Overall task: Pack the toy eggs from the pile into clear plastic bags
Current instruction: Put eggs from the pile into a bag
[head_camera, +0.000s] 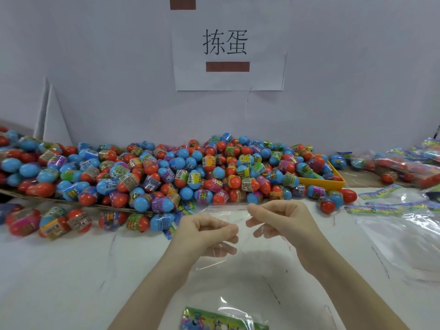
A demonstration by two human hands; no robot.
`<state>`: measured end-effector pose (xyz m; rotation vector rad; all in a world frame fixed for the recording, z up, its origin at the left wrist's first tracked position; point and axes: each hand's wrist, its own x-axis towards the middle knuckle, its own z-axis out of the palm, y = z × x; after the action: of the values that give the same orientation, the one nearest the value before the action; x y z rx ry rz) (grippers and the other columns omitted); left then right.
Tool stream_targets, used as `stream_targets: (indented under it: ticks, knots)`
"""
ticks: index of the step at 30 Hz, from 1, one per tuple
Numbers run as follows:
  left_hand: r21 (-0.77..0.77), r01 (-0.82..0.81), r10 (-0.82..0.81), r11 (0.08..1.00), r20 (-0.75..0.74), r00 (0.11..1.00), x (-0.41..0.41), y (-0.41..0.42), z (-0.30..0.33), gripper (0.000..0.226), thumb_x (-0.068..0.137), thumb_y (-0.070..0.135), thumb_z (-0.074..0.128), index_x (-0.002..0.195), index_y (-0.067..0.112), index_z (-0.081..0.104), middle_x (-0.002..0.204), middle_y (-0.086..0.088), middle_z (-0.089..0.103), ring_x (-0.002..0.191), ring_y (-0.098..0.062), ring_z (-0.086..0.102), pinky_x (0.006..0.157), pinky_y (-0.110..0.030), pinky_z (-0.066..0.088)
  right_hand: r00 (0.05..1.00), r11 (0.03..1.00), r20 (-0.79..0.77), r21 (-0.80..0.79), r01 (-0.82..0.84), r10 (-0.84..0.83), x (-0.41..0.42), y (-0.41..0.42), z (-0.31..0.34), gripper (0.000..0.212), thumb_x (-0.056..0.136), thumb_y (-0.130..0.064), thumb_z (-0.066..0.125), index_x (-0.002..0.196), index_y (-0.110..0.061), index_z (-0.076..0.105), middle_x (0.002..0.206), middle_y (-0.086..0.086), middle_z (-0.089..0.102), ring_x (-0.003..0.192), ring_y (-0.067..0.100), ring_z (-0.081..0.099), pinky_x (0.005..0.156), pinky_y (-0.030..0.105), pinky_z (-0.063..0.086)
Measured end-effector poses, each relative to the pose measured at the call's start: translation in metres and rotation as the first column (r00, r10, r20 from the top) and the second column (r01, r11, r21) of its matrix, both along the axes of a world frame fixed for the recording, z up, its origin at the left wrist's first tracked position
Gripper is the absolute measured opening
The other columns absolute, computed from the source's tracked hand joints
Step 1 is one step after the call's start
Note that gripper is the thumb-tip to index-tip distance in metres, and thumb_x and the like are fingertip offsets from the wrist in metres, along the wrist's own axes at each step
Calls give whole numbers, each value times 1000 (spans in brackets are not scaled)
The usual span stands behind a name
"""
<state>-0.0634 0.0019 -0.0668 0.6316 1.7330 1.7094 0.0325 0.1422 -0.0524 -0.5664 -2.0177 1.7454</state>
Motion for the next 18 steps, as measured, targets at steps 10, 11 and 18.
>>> stream_targets:
  ticks: [10,11,18]
  knots:
    - [-29,74,-69,997,153,986,-4,5,-14,16,69,5,75,60,4,63,59,-12,66,52,-20,65,52,-23,51,896,704,0,620,348,-443,-22,35,-12,21,86,-28,62,102,-16,67,86,-10,63,79,7,56,68,18,44]
    - [-4,33,-32,999,169,985,-6,7,-15,16,70,2,75,63,2,60,58,-12,66,50,-20,65,49,-23,51,907,656,28,700,281,-419,-28,37,-13,25,86,-29,62,108,-17,64,95,-6,64,86,9,55,73,21,45]
    - [142,-108,86,984,157,984,-12,8,-16,12,56,9,75,62,5,66,62,-11,69,50,-20,65,47,-20,50,899,375,149,927,18,-412,-73,39,-11,45,89,-34,57,130,-18,45,126,0,50,115,19,41,92,28,38]
